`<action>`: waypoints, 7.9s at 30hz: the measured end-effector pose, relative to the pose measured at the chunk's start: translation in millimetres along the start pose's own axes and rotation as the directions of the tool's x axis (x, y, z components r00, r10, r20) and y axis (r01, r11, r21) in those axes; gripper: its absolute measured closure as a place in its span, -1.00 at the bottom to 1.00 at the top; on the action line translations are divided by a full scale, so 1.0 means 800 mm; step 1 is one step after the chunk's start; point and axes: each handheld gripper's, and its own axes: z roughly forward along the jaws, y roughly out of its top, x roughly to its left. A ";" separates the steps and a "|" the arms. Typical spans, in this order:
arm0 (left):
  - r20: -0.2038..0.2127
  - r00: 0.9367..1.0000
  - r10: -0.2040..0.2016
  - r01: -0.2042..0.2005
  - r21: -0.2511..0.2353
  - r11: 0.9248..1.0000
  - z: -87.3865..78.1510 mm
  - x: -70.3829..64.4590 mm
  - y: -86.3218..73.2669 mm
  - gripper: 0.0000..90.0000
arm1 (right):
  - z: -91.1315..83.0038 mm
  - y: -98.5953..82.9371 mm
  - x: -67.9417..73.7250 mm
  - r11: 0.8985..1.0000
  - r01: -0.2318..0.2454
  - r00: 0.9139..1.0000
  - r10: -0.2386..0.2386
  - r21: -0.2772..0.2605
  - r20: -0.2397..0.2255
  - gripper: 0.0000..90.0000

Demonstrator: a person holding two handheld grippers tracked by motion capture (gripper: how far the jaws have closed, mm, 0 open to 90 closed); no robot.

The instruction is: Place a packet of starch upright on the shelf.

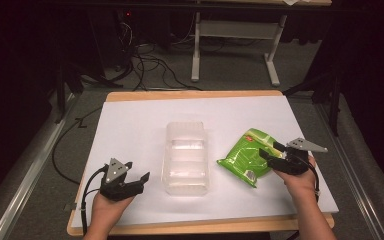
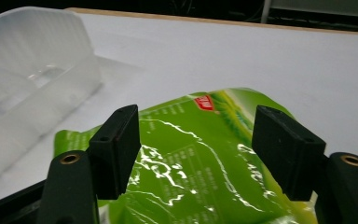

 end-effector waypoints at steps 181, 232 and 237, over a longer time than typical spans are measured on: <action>0.017 0.998 0.058 -0.059 0.045 0.997 0.007 -0.010 -0.002 -0.36 | 0.001 0.015 0.043 0.996 -0.024 0.986 0.009 -0.090 -0.164 0.82; 0.003 0.999 0.047 -0.047 -0.016 0.999 -0.002 -0.006 -0.002 -0.36 | -0.020 0.074 0.060 0.966 0.001 0.961 -0.073 -0.257 -0.268 0.84; 0.000 0.999 0.045 -0.045 -0.018 0.999 -0.003 -0.005 -0.002 -0.36 | -0.015 0.087 0.067 0.966 0.016 0.953 -0.093 -0.257 -0.289 0.88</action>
